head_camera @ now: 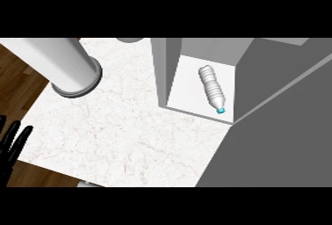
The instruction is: Pick up the bottled water, place it into the cabinet and close the cabinet
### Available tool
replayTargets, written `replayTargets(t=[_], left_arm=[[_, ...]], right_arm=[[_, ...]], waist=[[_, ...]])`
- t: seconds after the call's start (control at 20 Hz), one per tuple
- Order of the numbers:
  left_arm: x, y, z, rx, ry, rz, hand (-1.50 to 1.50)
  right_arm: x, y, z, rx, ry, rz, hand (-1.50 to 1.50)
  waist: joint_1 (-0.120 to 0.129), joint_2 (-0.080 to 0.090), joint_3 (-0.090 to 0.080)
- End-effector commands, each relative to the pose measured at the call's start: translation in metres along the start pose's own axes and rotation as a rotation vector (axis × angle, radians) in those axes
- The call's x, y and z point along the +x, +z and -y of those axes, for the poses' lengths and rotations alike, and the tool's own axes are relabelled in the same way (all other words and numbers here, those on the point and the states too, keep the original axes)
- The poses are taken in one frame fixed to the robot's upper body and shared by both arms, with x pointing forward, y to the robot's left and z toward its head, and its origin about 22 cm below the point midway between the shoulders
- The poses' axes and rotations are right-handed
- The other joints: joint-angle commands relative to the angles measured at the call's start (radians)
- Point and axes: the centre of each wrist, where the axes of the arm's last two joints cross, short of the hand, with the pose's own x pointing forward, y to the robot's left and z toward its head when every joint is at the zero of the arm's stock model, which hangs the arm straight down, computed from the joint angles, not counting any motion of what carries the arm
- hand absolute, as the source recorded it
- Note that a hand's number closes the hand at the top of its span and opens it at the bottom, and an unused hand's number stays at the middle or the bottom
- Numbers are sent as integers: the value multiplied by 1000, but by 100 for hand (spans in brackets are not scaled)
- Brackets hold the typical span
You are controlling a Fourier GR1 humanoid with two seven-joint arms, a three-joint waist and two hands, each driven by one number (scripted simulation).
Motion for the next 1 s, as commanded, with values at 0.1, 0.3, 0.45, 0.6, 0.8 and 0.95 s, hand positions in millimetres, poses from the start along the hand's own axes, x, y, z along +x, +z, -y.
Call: replayTargets(t=[0.1,0.3,0.45,0.6,0.8,0.95], left_arm=[[1,0,-2,-5,7,6,-150],[6,-1,-5,-12,-1,12,-150],[7,-4,-5,-20,4,14,-150],[6,-4,-5,-31,12,19,-150],[11,-9,-8,-47,-8,28,-150],[11,-9,-10,-38,-10,32,-150]], right_arm=[[5,-17,-5,24,-9,31,150],[-1,-18,-7,5,-69,33,150],[-7,-20,-12,40,-142,53,150],[-10,-21,-14,55,-190,78,150],[-15,-21,-10,0,-212,82,150],[-19,-22,-5,-53,-211,65,150]], waist=[[5,8,-1],[12,17,1],[29,35,3],[51,47,3],[54,55,6],[47,53,6]])
